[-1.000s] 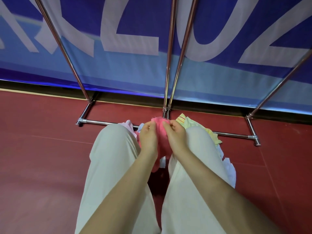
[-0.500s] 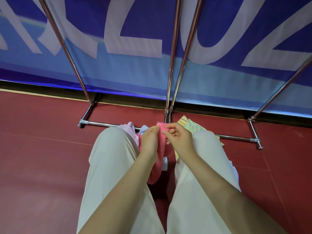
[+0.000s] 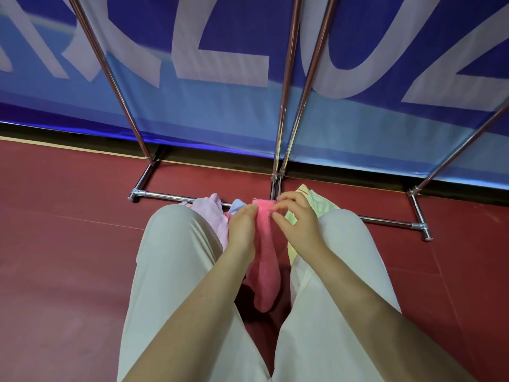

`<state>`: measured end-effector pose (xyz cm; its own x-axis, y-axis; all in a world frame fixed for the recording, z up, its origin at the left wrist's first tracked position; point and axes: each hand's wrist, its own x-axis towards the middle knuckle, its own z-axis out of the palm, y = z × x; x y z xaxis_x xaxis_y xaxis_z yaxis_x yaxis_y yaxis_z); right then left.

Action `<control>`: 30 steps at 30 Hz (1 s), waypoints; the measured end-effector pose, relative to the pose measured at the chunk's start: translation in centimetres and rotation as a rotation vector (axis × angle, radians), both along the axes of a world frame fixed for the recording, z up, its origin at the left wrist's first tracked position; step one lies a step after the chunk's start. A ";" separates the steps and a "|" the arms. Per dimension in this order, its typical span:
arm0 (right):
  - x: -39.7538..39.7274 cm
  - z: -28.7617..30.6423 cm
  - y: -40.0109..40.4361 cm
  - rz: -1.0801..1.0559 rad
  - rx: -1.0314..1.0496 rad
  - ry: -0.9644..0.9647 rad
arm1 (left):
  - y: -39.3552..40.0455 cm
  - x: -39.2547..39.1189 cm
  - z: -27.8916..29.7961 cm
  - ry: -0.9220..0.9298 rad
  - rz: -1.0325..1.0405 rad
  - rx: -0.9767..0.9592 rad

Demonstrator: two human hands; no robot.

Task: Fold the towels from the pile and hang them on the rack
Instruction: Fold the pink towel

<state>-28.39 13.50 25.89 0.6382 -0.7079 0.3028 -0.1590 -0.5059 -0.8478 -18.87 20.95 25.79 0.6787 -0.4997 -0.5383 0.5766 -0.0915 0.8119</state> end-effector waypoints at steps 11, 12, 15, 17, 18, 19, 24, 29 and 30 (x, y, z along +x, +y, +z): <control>-0.6 0.5 0.1 -0.031 0.253 -0.094 | 0.1 -1.7 -0.2 -0.339 -0.096 -0.020; -0.7 0.5 0.1 -0.027 0.231 -0.091 | 0.1 -1.9 -0.2 -0.356 -0.111 -0.021; -0.7 0.4 0.1 -0.033 0.200 -0.083 | 0.2 -2.4 0.2 -0.393 -0.134 -0.050; -0.6 0.3 0.0 -0.050 0.261 -0.082 | 0.3 -2.7 0.5 -0.390 -0.141 -0.070; -0.5 0.2 -0.1 -0.071 0.296 -0.077 | 0.2 -2.8 0.5 -0.381 -0.146 -0.071; -0.5 0.1 -0.3 -0.098 0.327 -0.074 | 0.2 -2.9 0.5 -0.372 -0.152 -0.066; -0.7 0.2 -1.0 -0.135 0.496 -0.097 | 0.4 -3.3 0.8 -0.387 -0.225 -0.059; -0.7 0.3 -0.8 -0.062 0.525 -0.103 | 0.4 -2.7 0.3 -0.468 -0.202 -0.003; -0.7 0.5 -0.6 -0.027 0.526 -0.104 | 0.4 -2.4 0.2 -0.469 -0.178 0.008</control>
<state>-29.09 12.87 26.36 0.6029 -0.7970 -0.0369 -0.0682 -0.0054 -0.9977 -21.32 21.37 25.95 0.7534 -0.6265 -0.1997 0.1242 -0.1626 0.9788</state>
